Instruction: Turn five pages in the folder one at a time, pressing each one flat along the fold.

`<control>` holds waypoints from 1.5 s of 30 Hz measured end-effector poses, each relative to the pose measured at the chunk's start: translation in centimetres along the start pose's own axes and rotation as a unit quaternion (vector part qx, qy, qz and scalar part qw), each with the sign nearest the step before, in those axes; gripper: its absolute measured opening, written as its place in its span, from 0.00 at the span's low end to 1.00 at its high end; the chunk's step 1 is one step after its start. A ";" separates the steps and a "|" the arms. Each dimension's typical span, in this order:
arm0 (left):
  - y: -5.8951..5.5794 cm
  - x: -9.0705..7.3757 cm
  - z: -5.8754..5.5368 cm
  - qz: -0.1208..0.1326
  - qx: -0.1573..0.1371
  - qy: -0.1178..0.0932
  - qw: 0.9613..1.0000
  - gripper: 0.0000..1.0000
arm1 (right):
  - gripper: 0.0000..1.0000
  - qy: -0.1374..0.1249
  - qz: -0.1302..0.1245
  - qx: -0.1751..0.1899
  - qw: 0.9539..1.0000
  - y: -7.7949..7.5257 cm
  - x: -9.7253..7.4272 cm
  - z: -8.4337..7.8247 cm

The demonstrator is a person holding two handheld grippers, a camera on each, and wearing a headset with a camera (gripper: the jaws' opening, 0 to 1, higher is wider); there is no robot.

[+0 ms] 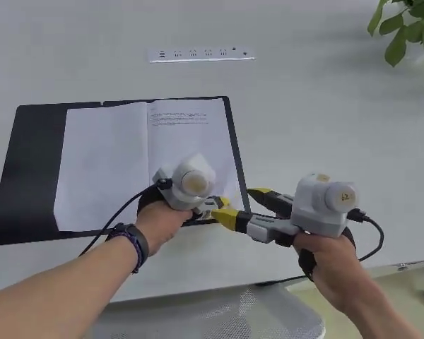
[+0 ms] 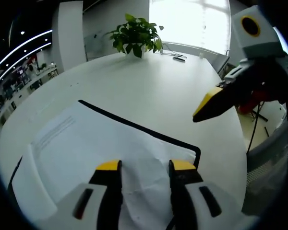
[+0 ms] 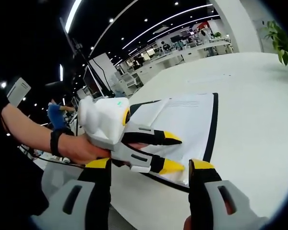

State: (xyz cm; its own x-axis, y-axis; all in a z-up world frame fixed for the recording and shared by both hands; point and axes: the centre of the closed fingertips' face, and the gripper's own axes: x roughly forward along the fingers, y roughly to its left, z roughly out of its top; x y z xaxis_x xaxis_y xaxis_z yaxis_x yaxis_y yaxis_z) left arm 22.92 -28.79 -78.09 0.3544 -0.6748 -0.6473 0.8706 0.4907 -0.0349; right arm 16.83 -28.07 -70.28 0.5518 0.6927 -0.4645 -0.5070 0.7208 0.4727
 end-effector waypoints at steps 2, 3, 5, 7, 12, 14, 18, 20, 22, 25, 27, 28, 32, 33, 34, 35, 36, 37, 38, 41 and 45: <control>0.0 0.0 0.0 0.000 0.002 -0.001 1.000 0.38 | 0.64 0.002 0.000 -0.001 1.000 0.0 0.0 -0.1; 0.0 0.0 0.0 0.000 0.002 -0.003 1.000 0.38 | 0.64 0.002 0.000 0.000 1.000 0.0 0.0 -0.1; 0.1 0.0 0.0 0.001 -0.001 -0.006 1.000 0.37 | 0.64 0.003 -0.001 0.001 1.000 -0.1 0.0 -0.2; 0.3 0.0 0.1 0.002 -0.007 -0.007 1.000 0.36 | 0.64 0.004 -0.001 0.002 1.000 -0.1 0.0 -0.3; 1.2 -0.1 0.3 0.010 -0.038 -0.005 0.999 0.27 | 0.64 0.008 0.001 0.000 1.000 0.1 0.0 -0.5; 1.0 -0.1 0.2 0.011 -0.040 -0.006 0.999 0.27 | 0.64 0.007 0.000 0.001 1.000 0.1 0.0 -0.5; 0.9 -0.2 0.1 0.013 -0.046 -0.011 0.999 0.26 | 0.64 0.005 -0.002 0.003 1.000 0.1 -0.1 -0.5; 1.1 -0.2 0.1 0.014 -0.052 -0.013 0.998 0.25 | 0.63 0.006 -0.002 0.004 1.000 0.1 0.0 -0.6; 1.2 -0.3 0.1 0.013 -0.056 -0.015 0.998 0.24 | 0.63 0.009 -0.002 0.004 1.000 -0.2 0.2 -0.7; 1.3 -0.2 0.2 0.012 -0.060 -0.017 0.998 0.22 | 0.62 0.007 -0.005 0.007 1.000 -1.0 0.6 -0.3; 1.2 -0.2 0.2 0.012 -0.059 -0.015 0.998 0.22 | 0.60 -0.001 -0.010 0.012 1.000 -1.9 1.0 0.2; 1.2 -0.3 0.2 0.012 -0.058 -0.014 0.998 0.22 | 0.58 -0.001 -0.014 0.015 1.000 -2.4 1.4 0.3; 1.2 -0.3 0.2 0.012 -0.063 -0.015 0.998 0.22 | 0.56 -0.001 -0.019 0.027 0.999 -3.9 2.5 0.8; 1.2 -0.4 0.2 0.011 -0.064 -0.016 0.998 0.22 | 0.55 -0.001 -0.021 0.025 0.999 -4.4 2.9 1.0; 1.2 -0.4 0.1 0.011 -0.063 -0.016 0.998 0.22 | 0.53 -0.001 -0.022 0.024 0.999 -4.7 3.2 1.1; 1.1 -0.4 0.1 0.011 -0.062 -0.015 0.998 0.22 | 0.52 0.000 -0.024 0.027 0.999 -5.1 3.6 1.3; 1.2 -0.4 0.1 0.010 -0.061 -0.015 0.998 0.22 | 0.51 0.001 -0.023 0.029 0.999 -5.3 3.9 1.5; 1.2 -0.4 0.1 0.009 -0.061 -0.015 0.998 0.22 | 0.51 0.001 -0.021 0.031 0.999 -5.4 4.2 1.6; 1.2 -0.4 0.1 0.009 -0.062 -0.016 0.998 0.22 | 0.51 0.003 -0.020 0.032 0.999 -5.5 4.6 1.7; 1.2 -0.4 0.1 0.007 -0.063 -0.016 0.998 0.21 | 0.46 0.019 -0.030 0.022 0.999 -6.2 5.6 1.3; 1.3 -0.5 0.1 0.005 -0.069 -0.018 0.997 0.21 | 0.44 0.020 -0.025 0.040 0.999 -6.3 6.5 1.1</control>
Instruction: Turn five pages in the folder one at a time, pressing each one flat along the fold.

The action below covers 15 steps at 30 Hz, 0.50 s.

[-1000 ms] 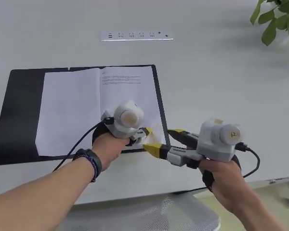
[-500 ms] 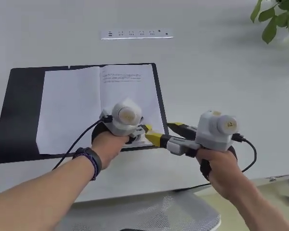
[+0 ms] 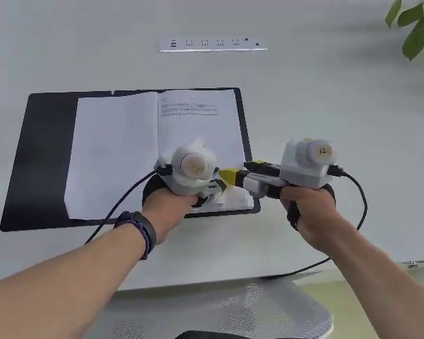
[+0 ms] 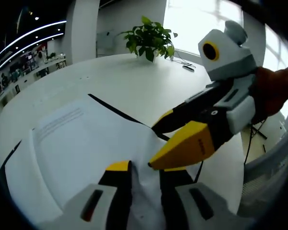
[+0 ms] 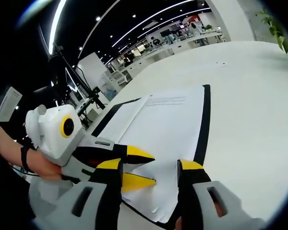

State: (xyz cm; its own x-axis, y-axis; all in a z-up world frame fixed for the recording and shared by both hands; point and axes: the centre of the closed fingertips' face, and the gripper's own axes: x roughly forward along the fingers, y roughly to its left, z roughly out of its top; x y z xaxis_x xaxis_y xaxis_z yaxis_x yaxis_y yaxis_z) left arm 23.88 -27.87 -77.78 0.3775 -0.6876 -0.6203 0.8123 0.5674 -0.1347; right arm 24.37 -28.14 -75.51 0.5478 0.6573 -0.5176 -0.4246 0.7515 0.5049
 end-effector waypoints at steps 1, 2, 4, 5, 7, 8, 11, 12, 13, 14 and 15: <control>0.0 0.0 0.0 -0.001 -0.002 0.000 1.000 0.21 | 0.44 0.002 0.000 0.002 1.000 0.0 0.2 -0.1; 0.0 -0.1 0.0 -0.002 -0.003 0.000 1.000 0.22 | 0.43 0.003 0.000 0.001 1.000 0.0 0.4 -0.2; -0.2 -0.3 0.0 -0.005 -0.006 0.002 1.000 0.23 | 0.41 0.005 -0.001 0.004 1.000 0.0 0.4 -0.3; -0.3 -0.5 0.0 -0.007 -0.007 0.002 1.000 0.24 | 0.39 0.001 -0.005 0.012 1.000 -0.1 0.3 -0.3; -0.4 -0.9 0.0 -0.011 -0.011 -0.003 1.000 0.26 | 0.33 -0.008 -0.007 0.021 1.000 -0.1 0.1 -0.3; -0.6 -1.2 -0.1 -0.016 -0.020 -0.008 1.000 0.26 | 0.31 -0.012 -0.008 0.027 1.000 -0.3 -0.1 -0.4; -0.8 -2.4 -0.2 -0.015 -0.021 -0.014 1.000 0.29 | 0.23 -0.018 -0.009 0.038 0.999 -0.4 -0.7 -0.8; -0.7 -2.8 -0.2 -0.015 -0.030 -0.020 0.999 0.30 | 0.20 -0.019 -0.007 0.043 0.999 -0.4 -0.8 -1.0; -0.7 -3.2 -0.2 -0.014 -0.035 -0.024 0.999 0.32 | 0.19 -0.018 -0.005 0.045 0.999 -0.3 -0.9 -1.2; -0.7 -3.7 -0.2 -0.013 -0.037 -0.027 0.999 0.33 | 0.17 -0.018 -0.005 0.046 0.999 -0.1 -1.0 -1.4; -0.7 -3.8 -0.2 -0.012 -0.038 -0.028 0.999 0.34 | 0.16 -0.019 -0.005 0.046 0.999 0.1 -1.1 -1.6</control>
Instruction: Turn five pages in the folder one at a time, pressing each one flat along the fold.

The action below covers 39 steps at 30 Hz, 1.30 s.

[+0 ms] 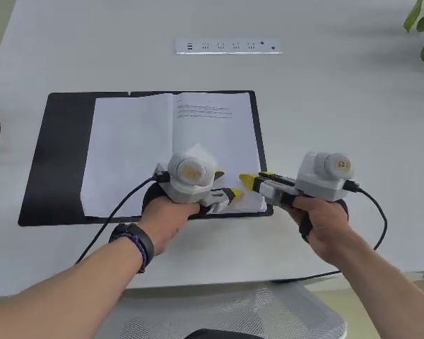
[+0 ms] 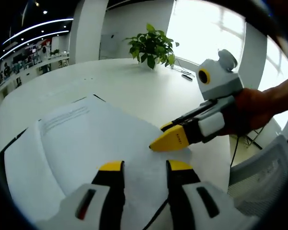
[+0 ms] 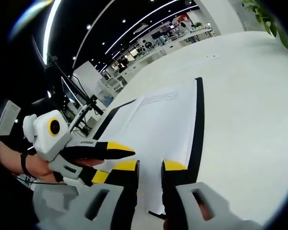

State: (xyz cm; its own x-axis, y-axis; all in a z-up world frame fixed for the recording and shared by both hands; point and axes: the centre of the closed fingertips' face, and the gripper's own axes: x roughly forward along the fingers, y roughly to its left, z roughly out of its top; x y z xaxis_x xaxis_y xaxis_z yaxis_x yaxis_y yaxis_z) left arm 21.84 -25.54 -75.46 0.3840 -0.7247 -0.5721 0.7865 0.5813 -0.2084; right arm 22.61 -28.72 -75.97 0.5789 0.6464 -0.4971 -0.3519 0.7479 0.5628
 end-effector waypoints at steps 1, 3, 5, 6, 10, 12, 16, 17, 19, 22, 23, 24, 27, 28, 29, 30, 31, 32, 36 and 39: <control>0.0 -0.4 0.0 0.001 0.000 -0.002 1.000 0.35 | 0.15 -0.001 0.000 0.000 1.000 0.0 0.0 -0.1; 0.2 -1.2 -0.1 0.005 -0.009 0.000 1.000 0.39 | 0.12 -0.005 0.002 0.001 1.000 0.2 -0.2 -0.3; 0.5 -2.2 0.0 0.012 -0.012 -0.007 1.000 0.43 | 0.09 -0.013 0.009 -0.002 1.000 0.8 -0.4 -0.3; 0.7 -2.7 0.1 0.016 -0.013 -0.009 1.000 0.43 | 0.07 -0.015 0.009 -0.001 1.000 0.9 -0.4 -0.4; 1.9 -4.6 -0.1 0.036 -0.025 -0.014 0.999 0.47 | 0.03 -0.023 0.010 0.003 1.000 1.5 -0.1 -0.5; 2.3 -5.7 -0.3 0.046 -0.031 -0.014 0.998 0.51 | 0.02 -0.026 0.009 0.003 1.000 1.7 -0.1 -0.3; 3.0 -7.8 -0.8 0.061 -0.037 -0.018 0.997 0.57 | 0.01 -0.032 0.011 0.005 0.999 2.2 0.1 0.3; 3.3 -8.2 -0.9 0.064 -0.040 -0.019 0.997 0.57 | 0.01 -0.032 0.013 0.003 0.999 2.6 0.1 0.5; 4.0 -9.1 -1.3 0.077 -0.045 -0.020 0.996 0.56 | 0.01 -0.031 0.012 -0.005 0.999 2.9 0.3 0.7; 4.9 -10.4 -1.5 0.089 -0.050 -0.025 0.994 0.57 | 0.00 -0.035 0.014 -0.007 0.999 3.3 0.3 1.1; 5.1 -10.8 -1.5 0.093 -0.050 -0.027 0.994 0.57 | 0.00 -0.036 0.014 -0.007 0.999 3.4 0.3 1.2; 5.5 -11.3 -1.5 0.100 -0.050 -0.031 0.993 0.57 | 0.00 -0.038 0.014 -0.008 0.999 3.5 0.3 1.3; 6.3 -12.6 -1.5 0.115 -0.050 -0.037 0.991 0.62 | 0.00 -0.042 0.016 -0.008 0.999 3.9 0.3 1.6; 6.5 -12.8 -1.6 0.118 -0.051 -0.037 0.991 0.65 | 0.00 -0.043 0.017 -0.009 0.999 4.1 0.3 1.6; 6.8 -13.2 -1.7 0.122 -0.053 -0.037 0.990 0.66 | 0.00 -0.043 0.018 -0.012 0.999 4.5 0.3 1.7; 7.0 -13.5 -1.8 0.125 -0.053 -0.037 0.990 0.66 | 0.00 -0.042 0.019 -0.015 0.999 4.6 0.3 1.8; 7.2 -13.9 -1.8 0.129 -0.053 -0.038 0.990 0.65 | 0.00 -0.042 0.019 -0.018 0.999 4.8 0.3 1.8; 7.4 -14.1 -1.9 0.130 -0.054 -0.038 0.989 0.66 | 0.00 -0.042 0.019 -0.018 0.999 4.9 0.3 1.8; 7.8 -15.3 -2.0 0.139 -0.055 -0.046 0.988 0.66 | 0.00 -0.050 0.019 -0.015 0.998 5.4 0.3 2.1; 8.1 -16.0 -2.2 0.143 -0.059 -0.051 0.987 0.66 | 0.00 -0.053 0.021 -0.015 0.998 5.8 0.4 2.2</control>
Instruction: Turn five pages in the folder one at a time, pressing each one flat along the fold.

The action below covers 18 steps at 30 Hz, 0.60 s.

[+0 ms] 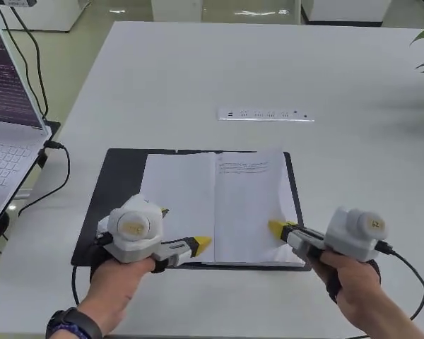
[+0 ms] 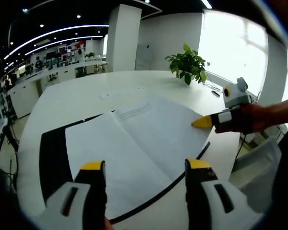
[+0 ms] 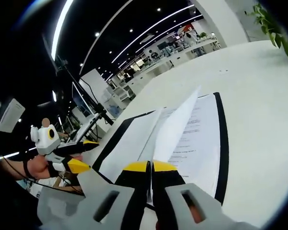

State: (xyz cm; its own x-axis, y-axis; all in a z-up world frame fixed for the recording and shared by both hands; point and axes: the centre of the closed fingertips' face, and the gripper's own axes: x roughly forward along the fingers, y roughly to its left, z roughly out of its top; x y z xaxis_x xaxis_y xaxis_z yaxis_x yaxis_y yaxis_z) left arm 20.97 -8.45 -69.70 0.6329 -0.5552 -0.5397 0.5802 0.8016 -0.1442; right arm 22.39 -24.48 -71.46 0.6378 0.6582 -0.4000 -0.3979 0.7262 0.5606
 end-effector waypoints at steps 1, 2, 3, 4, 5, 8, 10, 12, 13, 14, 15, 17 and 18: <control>0.2 -0.3 0.0 0.002 0.000 -0.003 1.000 0.66 | 0.00 0.000 0.001 0.000 1.000 0.1 0.1 0.0; 0.3 -0.5 -0.1 0.003 -0.001 -0.004 1.000 0.66 | 0.00 -0.001 0.002 0.000 1.000 0.5 0.1 0.1; 0.4 -0.8 -0.1 0.003 -0.002 -0.005 1.000 0.66 | 0.00 -0.001 0.003 -0.001 1.000 0.7 0.2 0.1; 0.4 -0.9 -0.1 0.004 -0.003 -0.006 1.000 0.66 | 0.00 -0.001 0.004 -0.003 1.000 1.0 0.3 0.1; 0.7 -1.1 -0.2 0.004 -0.002 -0.007 1.000 0.66 | 0.00 -0.001 0.005 -0.004 1.000 1.1 0.4 0.1; 1.1 -1.6 -0.4 0.009 0.005 -0.005 1.000 0.66 | 0.00 -0.001 0.012 -0.009 1.000 1.9 0.9 0.1; 1.5 -2.1 -0.5 0.013 0.006 -0.005 1.000 0.66 | 0.00 0.000 0.015 -0.011 1.000 2.3 1.1 -0.1; 1.9 -2.6 -0.5 0.017 0.003 -0.009 1.000 0.66 | 0.00 0.003 0.019 -0.012 1.000 2.8 1.4 -0.4; 2.0 -2.8 -0.5 0.018 0.004 -0.009 1.000 0.66 | 0.00 0.004 0.021 -0.011 1.000 3.0 1.6 -0.5; 2.3 -3.1 -0.6 0.022 0.005 -0.009 1.000 0.66 | 0.00 0.005 0.024 -0.011 1.000 3.4 1.8 -0.6; 2.5 -3.3 -0.6 0.023 0.005 -0.010 1.000 0.66 | 0.00 0.006 0.027 -0.012 1.000 3.6 1.9 -0.7; 2.9 -3.7 -0.8 0.025 0.003 -0.010 1.000 0.66 | 0.00 0.012 0.031 -0.015 0.999 4.1 2.4 -1.0; 3.1 -3.9 -0.9 0.027 0.002 -0.010 1.000 0.66 | 0.00 0.014 0.033 -0.016 0.999 4.3 2.6 -1.0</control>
State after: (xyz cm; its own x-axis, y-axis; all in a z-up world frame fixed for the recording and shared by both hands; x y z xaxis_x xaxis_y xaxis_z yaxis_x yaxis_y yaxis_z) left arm 19.84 -3.65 -68.78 0.6726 -0.5162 -0.5303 0.5473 0.8293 -0.1130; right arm 21.67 -19.49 -70.86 0.5901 0.7104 -0.3836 -0.4606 0.6865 0.5627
